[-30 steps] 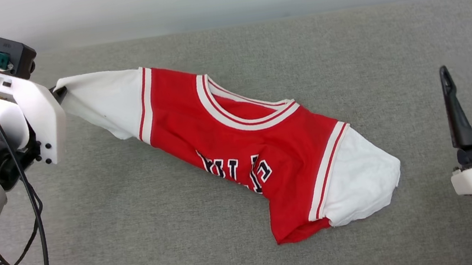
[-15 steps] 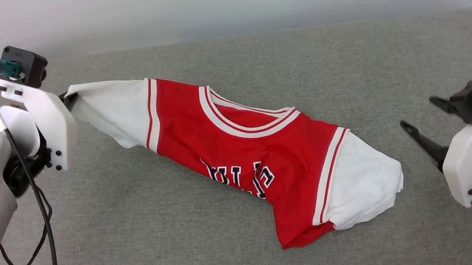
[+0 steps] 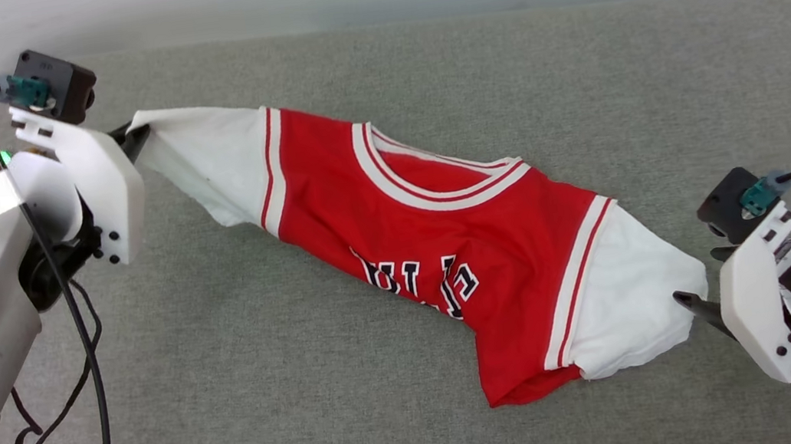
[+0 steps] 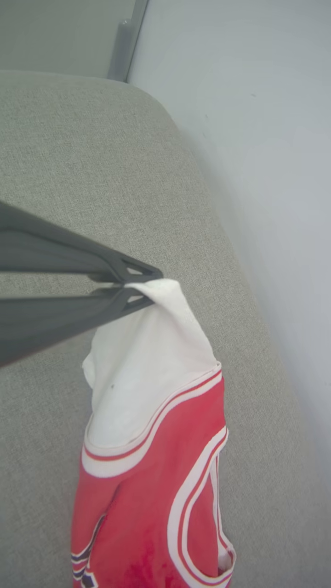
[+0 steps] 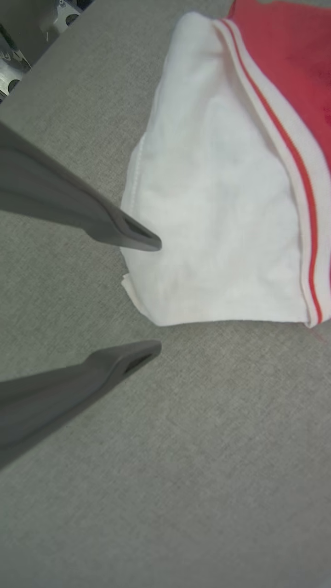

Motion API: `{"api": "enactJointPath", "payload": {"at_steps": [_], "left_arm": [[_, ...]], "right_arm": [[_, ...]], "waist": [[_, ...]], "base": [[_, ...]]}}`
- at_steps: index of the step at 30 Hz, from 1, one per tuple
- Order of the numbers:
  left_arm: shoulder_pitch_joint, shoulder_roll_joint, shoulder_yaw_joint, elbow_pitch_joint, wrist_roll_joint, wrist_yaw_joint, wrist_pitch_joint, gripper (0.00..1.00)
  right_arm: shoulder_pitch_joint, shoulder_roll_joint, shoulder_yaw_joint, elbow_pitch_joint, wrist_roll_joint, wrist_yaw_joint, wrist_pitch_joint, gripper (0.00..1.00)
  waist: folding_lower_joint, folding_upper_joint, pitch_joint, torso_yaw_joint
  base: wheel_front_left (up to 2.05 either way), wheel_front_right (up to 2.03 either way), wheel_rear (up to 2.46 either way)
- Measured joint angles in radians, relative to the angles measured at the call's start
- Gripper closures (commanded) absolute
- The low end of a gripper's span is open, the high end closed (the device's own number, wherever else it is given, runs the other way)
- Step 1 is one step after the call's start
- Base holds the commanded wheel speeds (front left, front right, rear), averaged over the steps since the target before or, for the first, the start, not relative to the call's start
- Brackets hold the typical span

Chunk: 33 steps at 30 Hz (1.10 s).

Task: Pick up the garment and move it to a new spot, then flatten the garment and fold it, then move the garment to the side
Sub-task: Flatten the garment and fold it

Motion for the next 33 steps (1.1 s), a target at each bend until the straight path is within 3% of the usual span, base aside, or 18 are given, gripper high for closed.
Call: {"api": "enactJointPath", "payload": {"at_steps": [10, 19, 20, 21, 26, 33], "left_arm": [[-0.027, -0.007, 0.003, -0.027, 0.012, 0.005, -0.031, 1.00], [-0.040, -0.013, 0.002, -0.027, 0.017, 0.005, -0.043, 1.00], [-0.040, -0.014, 0.002, -0.026, 0.017, 0.005, -0.044, 1.00], [-0.040, -0.014, 0.001, -0.024, 0.017, 0.005, -0.044, 1.00], [-0.040, -0.015, -0.004, -0.011, 0.012, 0.004, -0.044, 1.00], [-0.034, -0.015, -0.009, -0.006, 0.006, 0.003, -0.061, 1.00]], "right_arm": [[-0.122, 0.000, 0.153, 0.166, 0.031, 0.000, 0.007, 0.00], [-0.204, -0.024, 0.328, 0.224, 0.063, -0.011, -0.021, 0.00], [-0.212, -0.025, 0.343, 0.229, 0.074, -0.012, -0.024, 0.56], [-0.220, -0.026, 0.356, 0.236, 0.084, -0.012, -0.031, 1.00], [-0.232, -0.004, 0.413, 0.271, 0.108, -0.006, -0.102, 1.00], [-0.245, 0.022, 0.393, 0.329, 0.133, 0.000, -0.252, 1.00]], "waist": [[0.0000, 0.0000, 0.076, 0.032], [-0.0001, 0.0000, 0.111, 0.039], [-0.0001, 0.0000, 0.110, 0.038], [-0.0001, 0.0000, 0.108, 0.036], [-0.0001, 0.0000, 0.088, 0.025], [0.0000, 0.0000, 0.037, 0.006]], "base": [[0.00, 0.00, 0.00], [0.00, 0.00, 0.00], [0.00, 0.00, 0.00], [0.00, 0.00, 0.00], [0.00, 0.00, 0.00], [0.00, 0.00, 0.00]]}}
